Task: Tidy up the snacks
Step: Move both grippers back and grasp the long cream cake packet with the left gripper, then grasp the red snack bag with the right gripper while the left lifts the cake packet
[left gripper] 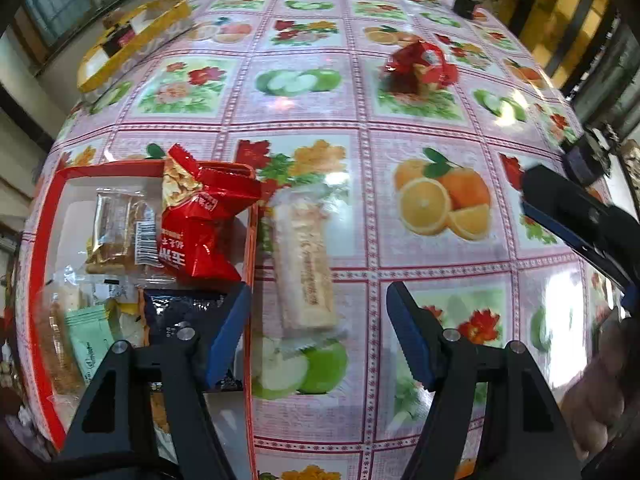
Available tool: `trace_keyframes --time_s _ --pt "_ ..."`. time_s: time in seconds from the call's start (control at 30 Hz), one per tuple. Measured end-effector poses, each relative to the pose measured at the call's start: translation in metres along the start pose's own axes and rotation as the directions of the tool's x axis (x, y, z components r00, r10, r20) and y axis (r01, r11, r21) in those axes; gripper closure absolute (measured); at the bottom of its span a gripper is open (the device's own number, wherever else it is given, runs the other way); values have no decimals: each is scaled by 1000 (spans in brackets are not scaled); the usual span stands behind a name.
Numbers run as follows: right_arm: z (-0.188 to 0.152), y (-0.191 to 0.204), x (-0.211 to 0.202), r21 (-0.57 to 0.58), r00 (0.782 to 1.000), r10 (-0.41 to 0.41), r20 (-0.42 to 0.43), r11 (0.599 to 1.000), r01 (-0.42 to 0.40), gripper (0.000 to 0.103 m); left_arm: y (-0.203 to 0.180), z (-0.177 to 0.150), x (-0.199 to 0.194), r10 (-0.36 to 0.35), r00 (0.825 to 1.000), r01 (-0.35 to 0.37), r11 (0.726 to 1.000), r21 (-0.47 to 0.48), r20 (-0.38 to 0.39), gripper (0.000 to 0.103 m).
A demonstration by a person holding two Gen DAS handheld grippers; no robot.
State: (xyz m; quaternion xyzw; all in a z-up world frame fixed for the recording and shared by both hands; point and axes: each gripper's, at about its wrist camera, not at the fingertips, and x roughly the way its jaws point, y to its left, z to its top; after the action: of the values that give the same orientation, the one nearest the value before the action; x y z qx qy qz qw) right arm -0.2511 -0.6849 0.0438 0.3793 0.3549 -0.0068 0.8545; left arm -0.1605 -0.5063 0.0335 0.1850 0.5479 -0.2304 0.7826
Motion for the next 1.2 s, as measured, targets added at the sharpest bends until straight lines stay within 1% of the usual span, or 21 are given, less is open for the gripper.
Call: trace_keyframes --time_s 0.1,0.2,0.27,0.33,0.37,0.4,0.43,0.5,0.6,0.67,0.7,0.73,0.8,0.83,0.87,0.9,0.97,1.03,1.1,1.17,1.2 --pt "1 2 2 -13 1000 -16 2 1000 16 44 -10 5 4 115 993 -115 993 17 -24 33" --pt "1 2 4 -18 1000 -23 -2 1000 23 44 -25 10 9 149 989 -148 987 57 -15 36" --pt "1 3 5 -25 1000 -27 -1 999 27 44 -25 15 19 166 985 -164 985 52 -47 47" --pt "0 3 4 -31 999 -43 4 999 43 44 -20 18 30 173 981 -171 985 35 -89 51" --pt "0 3 5 -32 999 -47 4 998 47 44 -17 20 32 167 983 -166 986 24 -80 52" --pt "0 3 5 -34 999 -51 4 998 51 44 -15 20 32 177 982 -176 984 19 -70 58" --pt "0 3 5 -35 999 -54 3 998 54 44 -12 18 33 179 981 -179 984 8 -75 67" --pt "0 3 7 -39 998 -59 2 997 59 44 -10 15 32 151 986 -151 988 3 -73 68" --pt "1 2 9 -45 998 -65 -1 997 65 44 -9 -1 24 115 992 -115 993 2 -44 68" --pt "1 1 11 -48 998 -63 1 997 63 44 -4 -17 8 30 1000 -30 999 -25 3 68" --pt "1 1 11 -52 998 -62 7 997 63 44 -2 -23 1 1 1000 0 999 -36 22 68" --pt "1 2 10 -62 998 -63 15 996 64 44 4 -33 -11 -57 997 60 997 -58 52 69" --pt "0 5 9 -91 997 -64 31 994 66 44 17 -50 -28 -141 986 149 984 -94 90 69" --pt "-1 7 9 -100 997 -64 35 993 67 44 21 -55 -33 -169 980 180 977 -111 101 69" --pt "-1 8 8 -101 995 -80 53 991 85 44 28 -63 -42 -205 972 219 967 -130 117 69" --pt "-1 11 4 -90 989 -119 86 988 127 44 30 -68 -49 -224 966 242 961 -135 132 69" --pt "7 19 1 -91 986 -141 93 985 150 44 43 -79 -61 -242 955 269 950 -156 173 69" --pt "25 35 5 -156 978 -193 77 967 203 44 42 -78 -73 -260 944 294 942 -163 205 69" --pt "48 47 14 -219 973 -223 66 948 232 44 42 -79 -84 -284 932 324 932 -164 225 69" --pt "73 48 31 -258 965 -261 38 930 262 44 53 -83 -96 -296 919 343 926 -159 259 69" --pt "88 44 42 -260 952 -303 36 917 302 44 57 -85 -99 -295 917 345 925 -161 270 69"
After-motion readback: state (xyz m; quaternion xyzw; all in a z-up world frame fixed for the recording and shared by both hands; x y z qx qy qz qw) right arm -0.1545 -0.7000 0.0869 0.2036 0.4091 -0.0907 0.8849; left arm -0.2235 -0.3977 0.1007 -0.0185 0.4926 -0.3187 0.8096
